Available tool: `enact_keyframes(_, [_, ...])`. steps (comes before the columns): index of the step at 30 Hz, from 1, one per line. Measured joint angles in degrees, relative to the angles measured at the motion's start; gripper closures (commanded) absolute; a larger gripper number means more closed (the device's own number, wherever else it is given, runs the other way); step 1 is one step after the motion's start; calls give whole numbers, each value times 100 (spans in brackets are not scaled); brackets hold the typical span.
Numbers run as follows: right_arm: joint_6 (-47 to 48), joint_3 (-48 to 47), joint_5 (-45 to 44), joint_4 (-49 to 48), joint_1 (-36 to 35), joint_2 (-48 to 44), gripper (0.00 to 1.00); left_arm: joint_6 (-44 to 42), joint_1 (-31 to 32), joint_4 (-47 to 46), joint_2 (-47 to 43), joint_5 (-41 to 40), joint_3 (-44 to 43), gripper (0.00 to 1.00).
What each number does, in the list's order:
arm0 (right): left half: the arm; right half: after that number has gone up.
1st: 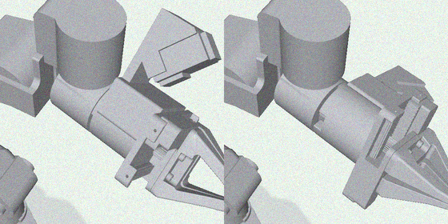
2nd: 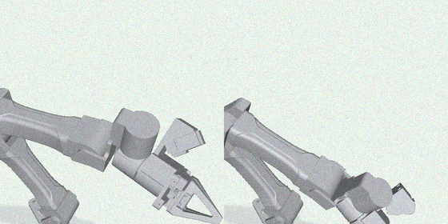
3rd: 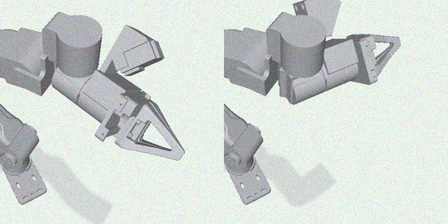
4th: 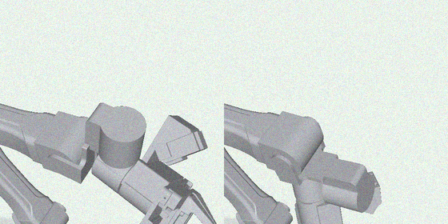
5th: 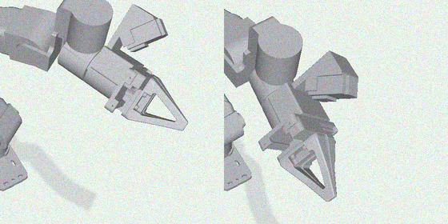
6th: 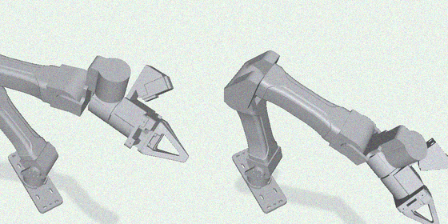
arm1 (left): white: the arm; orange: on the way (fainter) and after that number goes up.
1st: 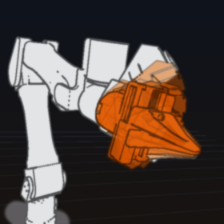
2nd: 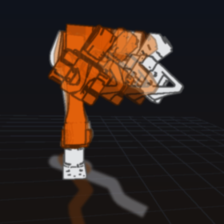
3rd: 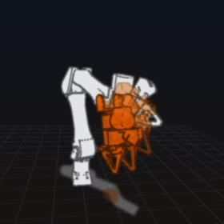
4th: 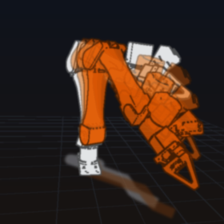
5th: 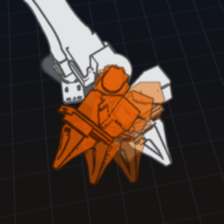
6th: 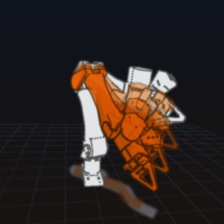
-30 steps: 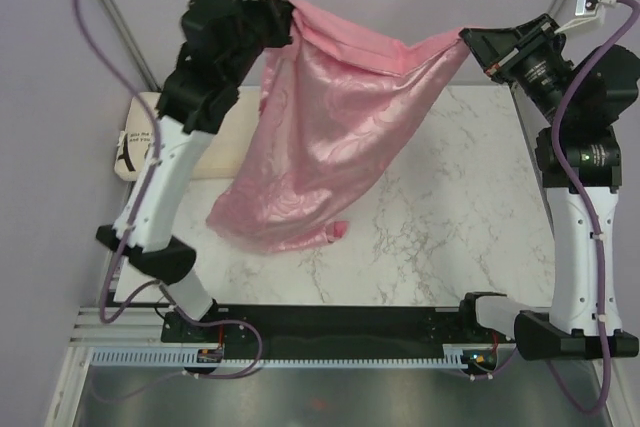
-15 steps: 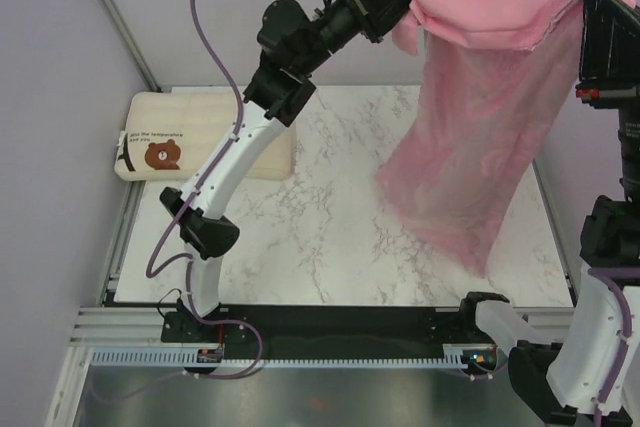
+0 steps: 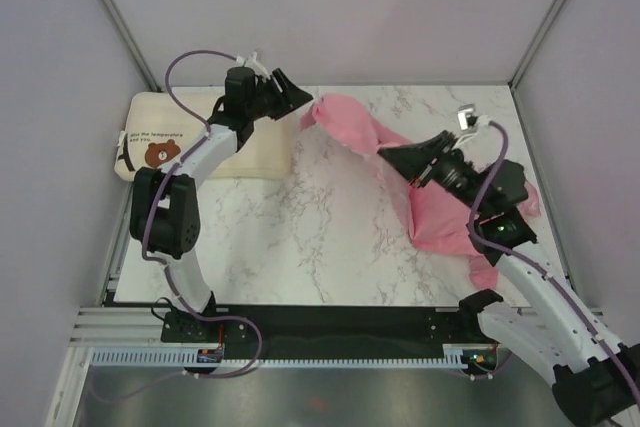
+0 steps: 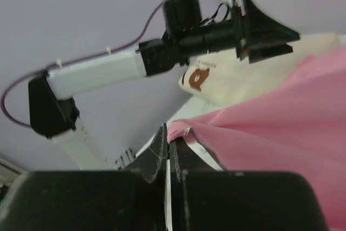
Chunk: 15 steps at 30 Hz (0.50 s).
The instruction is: Put the pillow into the pillowcase
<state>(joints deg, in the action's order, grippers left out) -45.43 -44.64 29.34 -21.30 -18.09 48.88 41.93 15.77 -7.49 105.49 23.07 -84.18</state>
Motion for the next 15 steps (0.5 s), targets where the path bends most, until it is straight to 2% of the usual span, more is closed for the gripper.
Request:
enact_keyframes(2, [267,431,-225,203,-957,-109,100,-127,-55,509,-101,-382,398,30])
enact_keyframes(4, [542,601,-387,284,-1751,-103,95,-282,-55,1036,-289,-748,507,25])
enact_keyframes(5, [693,629,-505,306,-2212,-57,84,-356,-50,1196,-439,-946,507,25])
enact_keyframes(7, [1049,575,-675,404,-3056,151,71,-520,-28,1429,-857,-1283,503,23])
enact_keyframes(8, [1281,481,-807,544,-3482,297,58,-592,-26,1521,-1088,-1425,483,23])
enact_keyframes(11, [1893,-70,-1209,1255,-4430,804,35,-785,-26,1729,-1687,-1694,385,23])
enact_keyframes(13, [2203,-420,-1497,1657,-4771,986,29,-903,-26,1880,-2103,-1773,363,23])
enact_keyframes(15, [2371,-555,-1814,1882,-4819,938,26,-984,-17,2011,-2481,-1836,409,23])
